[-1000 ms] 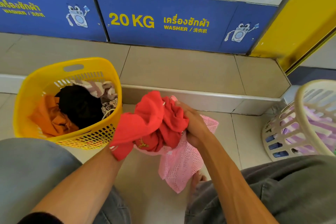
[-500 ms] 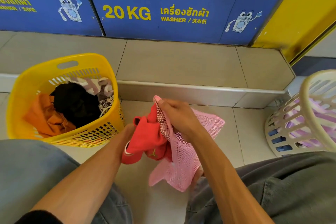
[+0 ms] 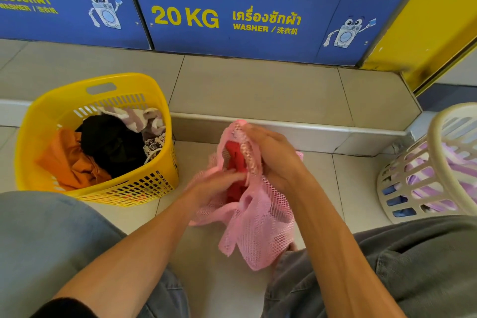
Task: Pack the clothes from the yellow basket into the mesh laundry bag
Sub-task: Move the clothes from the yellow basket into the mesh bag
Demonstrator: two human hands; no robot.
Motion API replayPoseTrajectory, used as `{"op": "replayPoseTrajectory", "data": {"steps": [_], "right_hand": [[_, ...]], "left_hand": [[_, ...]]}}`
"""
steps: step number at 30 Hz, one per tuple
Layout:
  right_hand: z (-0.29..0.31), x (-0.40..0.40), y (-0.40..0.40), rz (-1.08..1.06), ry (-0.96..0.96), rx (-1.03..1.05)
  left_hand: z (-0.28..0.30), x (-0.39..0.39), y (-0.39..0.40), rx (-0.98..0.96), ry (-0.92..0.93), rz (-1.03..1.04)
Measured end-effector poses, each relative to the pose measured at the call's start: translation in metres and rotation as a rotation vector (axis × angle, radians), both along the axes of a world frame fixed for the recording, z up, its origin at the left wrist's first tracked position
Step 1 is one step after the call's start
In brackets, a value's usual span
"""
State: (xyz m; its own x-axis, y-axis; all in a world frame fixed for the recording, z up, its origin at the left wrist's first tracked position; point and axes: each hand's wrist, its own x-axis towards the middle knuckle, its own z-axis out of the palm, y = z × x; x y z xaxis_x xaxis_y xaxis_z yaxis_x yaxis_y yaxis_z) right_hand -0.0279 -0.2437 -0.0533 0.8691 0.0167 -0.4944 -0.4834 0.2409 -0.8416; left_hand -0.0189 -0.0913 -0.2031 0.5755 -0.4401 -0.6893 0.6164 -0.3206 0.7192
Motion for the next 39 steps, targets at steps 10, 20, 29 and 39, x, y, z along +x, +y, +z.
{"op": "replayPoseTrajectory", "data": {"steps": [10, 20, 29, 39], "right_hand": [[0.009, 0.012, -0.011, -0.222, -0.086, -0.121], [0.015, 0.007, 0.031, -0.075, -0.073, -0.155], [0.002, 0.008, 0.045, -0.059, 0.002, -0.078], [-0.025, 0.014, 0.042, -0.018, 0.078, -0.088]], "left_hand": [[-0.016, -0.006, 0.055, 1.058, -0.215, -0.385], [0.101, -0.008, 0.055, 0.782, -0.46, -0.307], [0.178, 0.043, 0.123, 0.765, -0.786, 0.435], [0.063, 0.047, 0.191, 1.471, -0.439, -0.277]]}}
